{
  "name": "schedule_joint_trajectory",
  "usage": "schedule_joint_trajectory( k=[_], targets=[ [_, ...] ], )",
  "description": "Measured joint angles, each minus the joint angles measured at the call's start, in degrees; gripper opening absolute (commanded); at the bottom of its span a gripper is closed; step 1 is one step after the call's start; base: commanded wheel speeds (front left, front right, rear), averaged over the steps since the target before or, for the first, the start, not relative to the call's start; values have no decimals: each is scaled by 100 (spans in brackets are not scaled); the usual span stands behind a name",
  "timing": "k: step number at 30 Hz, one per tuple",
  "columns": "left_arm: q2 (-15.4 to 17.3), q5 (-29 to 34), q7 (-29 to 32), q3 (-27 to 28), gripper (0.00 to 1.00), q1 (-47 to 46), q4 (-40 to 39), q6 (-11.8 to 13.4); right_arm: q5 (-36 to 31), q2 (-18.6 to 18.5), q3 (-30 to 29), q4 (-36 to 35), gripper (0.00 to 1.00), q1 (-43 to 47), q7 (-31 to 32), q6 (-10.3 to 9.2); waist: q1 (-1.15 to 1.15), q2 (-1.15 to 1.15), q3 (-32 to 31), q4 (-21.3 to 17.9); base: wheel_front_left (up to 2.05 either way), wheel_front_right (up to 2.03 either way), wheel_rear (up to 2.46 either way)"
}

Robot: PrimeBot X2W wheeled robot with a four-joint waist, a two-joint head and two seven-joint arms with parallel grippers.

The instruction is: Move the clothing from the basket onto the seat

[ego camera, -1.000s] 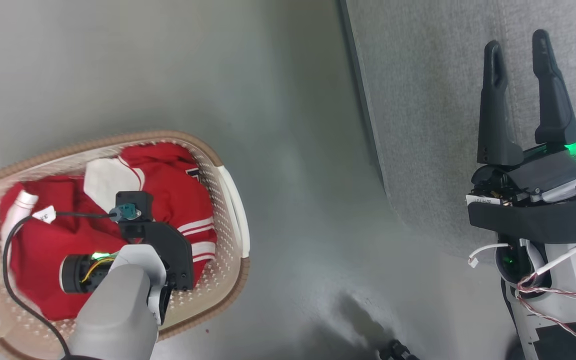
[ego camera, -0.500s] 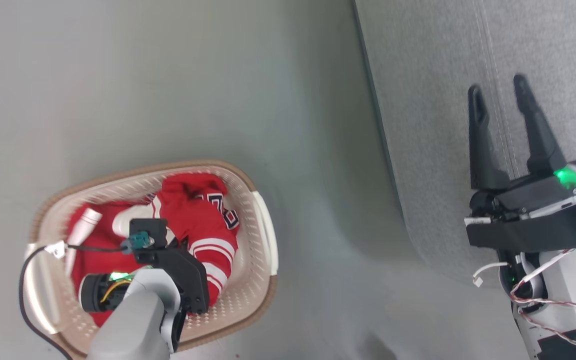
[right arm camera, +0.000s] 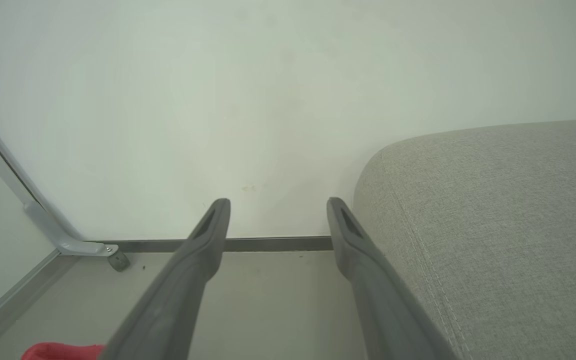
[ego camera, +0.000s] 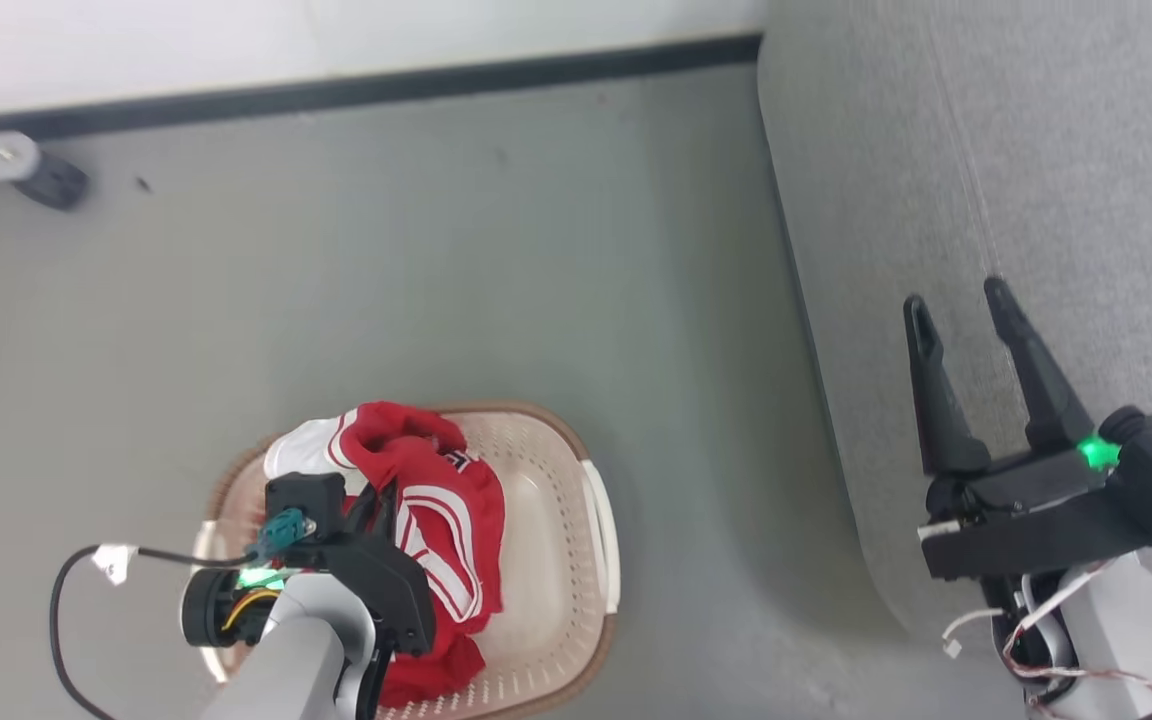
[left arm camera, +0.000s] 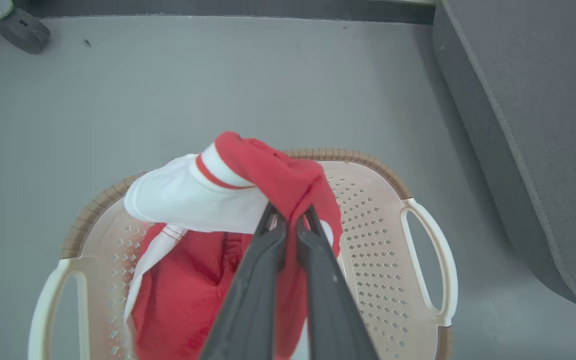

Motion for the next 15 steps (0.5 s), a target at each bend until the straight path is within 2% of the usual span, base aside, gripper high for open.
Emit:
schedule_joint_trajectory(
  k=[15],
  targets=[
    [44, -116, -231, 118, 0, 373, -744, -250, 11, 32, -2, 294, 100, 748, 0, 0, 0, 0, -1192, 490, 0, 0, 0]
  ],
)
